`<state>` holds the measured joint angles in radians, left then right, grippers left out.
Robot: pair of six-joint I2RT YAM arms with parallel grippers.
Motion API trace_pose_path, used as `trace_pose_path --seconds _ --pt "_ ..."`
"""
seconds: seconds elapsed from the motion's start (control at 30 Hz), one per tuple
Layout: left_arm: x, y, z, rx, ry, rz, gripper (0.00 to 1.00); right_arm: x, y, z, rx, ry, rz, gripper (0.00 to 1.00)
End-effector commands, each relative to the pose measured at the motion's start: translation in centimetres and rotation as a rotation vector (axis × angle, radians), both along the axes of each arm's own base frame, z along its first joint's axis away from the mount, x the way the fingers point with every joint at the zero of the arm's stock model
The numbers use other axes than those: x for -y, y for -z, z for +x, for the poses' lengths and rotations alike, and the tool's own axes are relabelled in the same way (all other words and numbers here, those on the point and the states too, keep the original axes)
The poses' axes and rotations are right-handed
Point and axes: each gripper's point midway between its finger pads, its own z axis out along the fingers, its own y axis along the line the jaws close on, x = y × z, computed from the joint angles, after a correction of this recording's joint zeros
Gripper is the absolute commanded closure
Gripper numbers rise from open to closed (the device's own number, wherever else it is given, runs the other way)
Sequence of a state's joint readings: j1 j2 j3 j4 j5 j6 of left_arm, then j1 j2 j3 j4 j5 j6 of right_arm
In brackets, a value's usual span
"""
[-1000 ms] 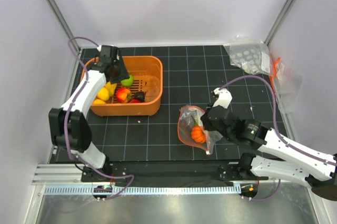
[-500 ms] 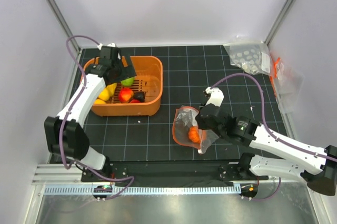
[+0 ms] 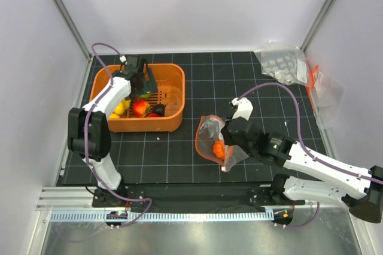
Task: Place the food in the zip-top bag and seal the zipper
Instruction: Pick up the fake fruit from the bin.
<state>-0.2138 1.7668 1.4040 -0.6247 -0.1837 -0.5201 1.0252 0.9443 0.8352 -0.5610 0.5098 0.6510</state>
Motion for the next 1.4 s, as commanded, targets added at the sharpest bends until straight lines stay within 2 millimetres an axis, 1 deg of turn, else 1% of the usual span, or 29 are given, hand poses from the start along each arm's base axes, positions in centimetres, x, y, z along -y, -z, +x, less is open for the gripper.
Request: trace_pose_path --seconds 0.0,0.13,0.17,0.2,0.23,0.27,0.33,0.37,0.4,0.47,0.5,0.57,0.6,0.7,0.73,0.8,0.83,0.87,0.93,0.97,1.03,1.07,1.1,1.17,1.2,1.23,1.27,1.33,1.37 --pt "-0.9 -2.2 2.3 0.126 -0.060 0.025 0.00 0.0 -1.1 1.1 0.086 0.006 0.019 0.99" --pt "-2.9 -2.9 3.8 0.147 -0.106 0.110 0.00 -0.3 -1.3 0.7 0.075 -0.015 0.032 0.99" --pt "-3.2 -1.9 4.3 0.125 -0.103 0.121 0.00 -0.3 -1.2 0.6 0.070 -0.015 0.040 0.99" --pt "-3.3 -1.9 5.1 0.126 -0.099 0.111 0.00 -0.3 -1.2 0.5 0.069 -0.017 0.043 0.99" --pt "-3.3 -1.3 5.3 0.111 -0.094 0.110 0.00 -0.3 -1.3 0.4 0.068 -0.016 0.049 0.99" --pt "-3.1 0.0 5.6 0.086 -0.089 0.106 0.00 -0.3 -1.4 0.3 0.064 -0.022 0.057 0.99" --pt "-2.8 0.9 6.5 0.114 -0.084 0.087 0.00 -0.3 -1.4 0.0 0.058 -0.025 0.072 0.99" --pt "-2.5 1.7 6.6 0.113 -0.077 0.080 0.00 -0.2 -1.4 -0.1 0.060 -0.026 0.079 0.99" --pt "-2.4 2.6 6.5 0.103 -0.075 0.075 0.00 -0.2 -0.9 -0.2 0.052 -0.028 0.082 0.99" --pt "-2.0 3.4 7.1 0.112 -0.065 0.051 0.00 0.0 -1.4 -0.3 0.070 -0.024 0.112 0.99" --pt "-1.8 4.2 7.2 0.098 -0.062 0.048 0.00 0.1 -1.1 -0.3 0.070 -0.022 0.106 0.99" --pt "-1.3 4.7 7.4 0.087 -0.053 0.025 0.01 0.3 -1.2 -0.2 0.074 -0.012 0.103 0.99" --pt "-1.2 5.0 7.3 0.082 -0.052 0.017 0.04 0.3 -1.5 -0.2 0.077 -0.012 0.105 0.99" --pt "-1.1 4.8 7.0 0.092 -0.055 0.006 0.26 0.6 -1.5 -0.1 0.075 -0.001 0.096 0.99" --pt "-1.1 3.2 7.0 0.127 -0.059 -0.002 0.38 0.6 -1.5 -0.1 0.075 0.004 0.103 0.99" --pt "-1.4 2.3 6.3 0.151 -0.069 0.008 0.45 0.6 -1.6 -0.2 0.076 0.005 0.113 0.99" --pt "-1.4 -0.1 6.0 0.202 -0.071 0.006 0.52 0.6 -1.6 -0.2 0.080 0.004 0.114 0.99" --pt "-1.6 -0.7 5.5 0.213 -0.071 0.017 0.55 0.6 -1.8 -0.1 0.085 0.007 0.113 0.99" --pt "-1.1 -2.5 4.7 0.246 -0.056 -0.008 0.61 0.7 -1.4 0.0 0.078 0.008 0.080 0.99" --pt "-0.8 -4.3 3.9 0.284 -0.054 -0.036 0.61 0.7 -1.6 0.2 0.081 0.006 0.070 0.99" --pt "0.9 -5.8 2.7 0.307 -0.006 -0.087 0.63 0.3 -1.3 0.2 0.069 -0.001 0.055 0.99" --pt "1.4 -7.5 1.6 0.343 0.011 -0.109 0.63 0.2 -1.2 0.2 0.067 -0.006 0.054 0.99" --pt "2.6 -8.1 0.8 0.353 0.038 -0.133 0.63 0.0 -1.3 0.2 0.061 -0.010 0.059 0.99" --pt "3.7 -10.1 -1.2 0.398 0.082 -0.163 0.64 -0.4 -1.0 0.2 0.050 -0.014 0.057 0.99" --pt "5.0 -10.9 -2.1 0.416 0.118 -0.171 0.65 -0.5 -0.8 0.2 0.045 -0.014 0.062 0.99" --pt "5.6 -11.3 -2.7 0.424 0.140 -0.177 0.65 -0.6 -0.8 0.3 0.044 -0.015 0.063 0.99" --pt "6.8 -12.1 -3.9 0.441 0.179 -0.193 0.65 -0.8 -0.5 0.3 0.036 -0.018 0.058 0.99" --pt "8.2 -12.6 -5.3 0.444 0.218 -0.222 0.66 -0.9 -0.2 0.4 0.031 -0.012 0.054 0.99" --pt "9.6 -12.4 -6.7 0.433 0.263 -0.244 0.65 -1.1 0.0 0.5 0.027 -0.010 0.049 0.99"
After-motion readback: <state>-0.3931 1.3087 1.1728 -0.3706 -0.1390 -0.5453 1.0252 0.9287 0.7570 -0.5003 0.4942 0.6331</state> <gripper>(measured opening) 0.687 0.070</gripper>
